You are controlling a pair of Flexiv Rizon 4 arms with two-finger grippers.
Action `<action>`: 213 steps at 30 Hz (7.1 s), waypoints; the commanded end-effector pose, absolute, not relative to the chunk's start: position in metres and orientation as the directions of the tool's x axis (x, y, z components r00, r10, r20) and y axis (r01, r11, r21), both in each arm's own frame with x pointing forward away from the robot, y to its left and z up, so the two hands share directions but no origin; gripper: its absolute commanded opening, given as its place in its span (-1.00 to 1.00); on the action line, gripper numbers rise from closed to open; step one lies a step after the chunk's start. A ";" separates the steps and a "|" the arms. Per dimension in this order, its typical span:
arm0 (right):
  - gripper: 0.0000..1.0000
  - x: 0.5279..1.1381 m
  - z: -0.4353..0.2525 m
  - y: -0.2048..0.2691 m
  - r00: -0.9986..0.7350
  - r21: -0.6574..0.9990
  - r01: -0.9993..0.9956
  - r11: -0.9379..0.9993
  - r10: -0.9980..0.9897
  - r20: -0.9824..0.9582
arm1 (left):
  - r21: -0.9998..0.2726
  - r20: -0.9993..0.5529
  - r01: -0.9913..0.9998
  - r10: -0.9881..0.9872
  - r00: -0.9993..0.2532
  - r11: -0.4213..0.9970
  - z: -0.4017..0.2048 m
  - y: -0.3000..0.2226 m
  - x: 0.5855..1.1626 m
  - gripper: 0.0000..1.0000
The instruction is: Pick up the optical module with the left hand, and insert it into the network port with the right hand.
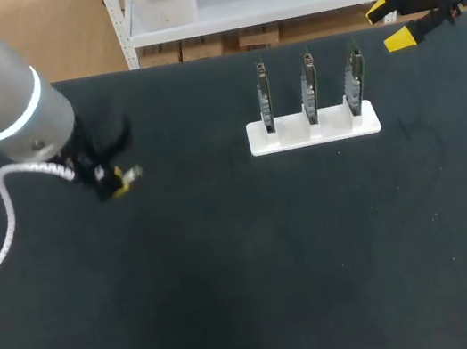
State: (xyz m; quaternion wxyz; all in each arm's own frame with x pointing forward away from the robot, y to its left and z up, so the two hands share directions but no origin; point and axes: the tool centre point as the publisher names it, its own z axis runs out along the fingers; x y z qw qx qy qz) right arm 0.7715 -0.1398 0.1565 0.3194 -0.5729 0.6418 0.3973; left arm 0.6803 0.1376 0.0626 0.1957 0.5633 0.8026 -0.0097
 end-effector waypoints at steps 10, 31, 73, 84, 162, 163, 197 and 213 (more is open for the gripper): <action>1.00 0.770 0.157 -0.140 -0.138 0.141 -0.990 0.031 -0.481 -0.866 | 0.288 -0.716 0.835 0.685 -0.138 0.469 0.163 0.074 0.780 -1.00; 1.00 0.770 0.157 -0.140 -0.138 0.141 -0.990 0.031 -0.481 -0.866 | 0.248 -0.928 0.936 0.338 0.155 0.251 0.249 -0.115 0.823 -1.00; 1.00 0.770 0.157 -0.140 -0.138 0.141 -0.990 0.031 -0.481 -0.866 | -0.025 -0.995 0.999 0.096 -0.029 0.044 0.211 -0.247 0.773 -1.00; 1.00 0.770 0.157 -0.140 -0.138 0.141 -0.990 0.031 -0.481 -0.866 | -0.068 -0.993 0.998 0.100 -0.069 0.008 0.196 -0.261 0.764 -1.00; 1.00 0.772 0.200 -0.126 -0.097 0.104 -0.995 0.012 -0.471 -0.877 | -0.126 -0.989 0.991 0.076 -0.128 0.038 0.173 -0.269 0.771 -1.00; 1.00 0.773 0.200 -0.125 -0.096 0.105 -0.994 0.009 -0.472 -0.876 | -0.126 -0.989 0.991 0.076 -0.128 0.038 0.173 -0.269 0.771 -1.00; -1.00 0.772 0.203 -0.114 -0.078 0.102 -0.994 -0.027 -0.463 -0.883 | -0.126 -0.989 0.991 0.076 -0.128 0.038 0.173 -0.269 0.771 -1.00; -1.00 0.771 0.201 -0.114 -0.085 0.109 -0.994 -0.027 -0.461 -0.883 | -0.126 -0.989 0.991 0.076 -0.128 0.038 0.173 -0.269 0.771 1.00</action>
